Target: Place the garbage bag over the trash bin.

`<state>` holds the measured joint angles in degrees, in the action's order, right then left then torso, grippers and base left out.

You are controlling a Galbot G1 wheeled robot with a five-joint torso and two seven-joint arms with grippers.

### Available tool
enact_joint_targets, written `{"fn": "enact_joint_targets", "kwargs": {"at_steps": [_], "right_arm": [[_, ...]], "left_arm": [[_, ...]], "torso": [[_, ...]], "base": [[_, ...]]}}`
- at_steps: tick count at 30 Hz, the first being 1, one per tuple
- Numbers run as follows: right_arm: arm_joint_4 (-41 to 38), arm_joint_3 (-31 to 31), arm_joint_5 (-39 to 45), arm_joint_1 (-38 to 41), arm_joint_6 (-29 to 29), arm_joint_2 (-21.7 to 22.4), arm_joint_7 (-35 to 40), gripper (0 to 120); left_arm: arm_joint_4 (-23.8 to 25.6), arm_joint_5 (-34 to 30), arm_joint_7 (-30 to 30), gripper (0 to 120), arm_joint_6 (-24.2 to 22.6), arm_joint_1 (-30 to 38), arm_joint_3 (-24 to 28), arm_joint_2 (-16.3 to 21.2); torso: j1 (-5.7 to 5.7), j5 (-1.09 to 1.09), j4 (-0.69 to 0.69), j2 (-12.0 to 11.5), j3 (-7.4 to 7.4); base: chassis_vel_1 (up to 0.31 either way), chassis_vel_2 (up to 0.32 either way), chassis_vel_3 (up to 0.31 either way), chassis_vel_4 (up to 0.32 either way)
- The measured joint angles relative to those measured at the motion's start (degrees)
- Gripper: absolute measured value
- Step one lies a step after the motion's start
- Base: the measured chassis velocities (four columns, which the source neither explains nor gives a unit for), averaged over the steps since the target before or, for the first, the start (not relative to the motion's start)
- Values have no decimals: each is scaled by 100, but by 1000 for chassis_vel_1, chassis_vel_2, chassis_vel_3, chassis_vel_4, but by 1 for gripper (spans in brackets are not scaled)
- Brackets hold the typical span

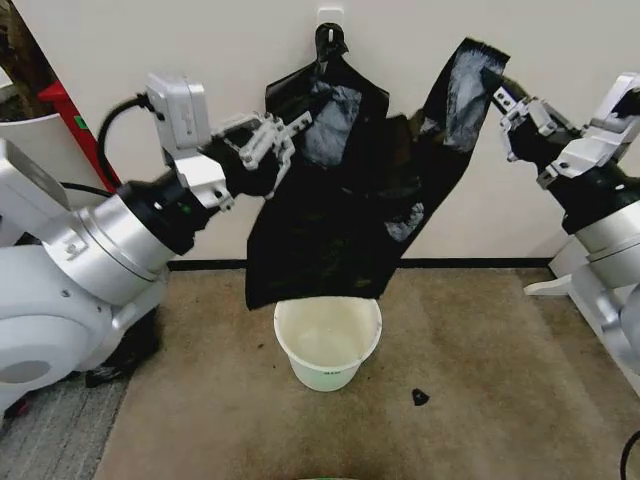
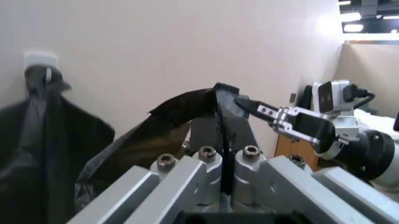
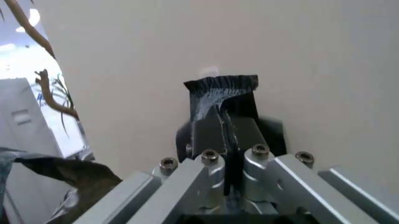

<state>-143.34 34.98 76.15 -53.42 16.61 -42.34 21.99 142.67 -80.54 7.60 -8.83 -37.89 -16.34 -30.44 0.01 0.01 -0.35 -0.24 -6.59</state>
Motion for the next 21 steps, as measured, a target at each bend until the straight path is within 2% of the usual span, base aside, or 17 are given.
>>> {"fn": "enact_joint_targets", "kwargs": {"at_steps": [2,10,21], "right_arm": [[3,-133,-145,-135,60,-177,-45,0],[8,-316,-640,-502,100,-522,-294,0],[9,-300,-679,-484,78,-499,-353,0]], "left_arm": [[-48,353,-166,0,32,-317,1,-70],[-343,1117,-475,0,149,-861,64,-254],[-891,1316,-665,0,222,-481,275,-367]], "torso": [[0,0,1,0,0],[0,0,1,0,0],[0,0,1,0,0]], "base": [[0,0,0,0],[0,0,0,0],[0,0,0,0]]}}
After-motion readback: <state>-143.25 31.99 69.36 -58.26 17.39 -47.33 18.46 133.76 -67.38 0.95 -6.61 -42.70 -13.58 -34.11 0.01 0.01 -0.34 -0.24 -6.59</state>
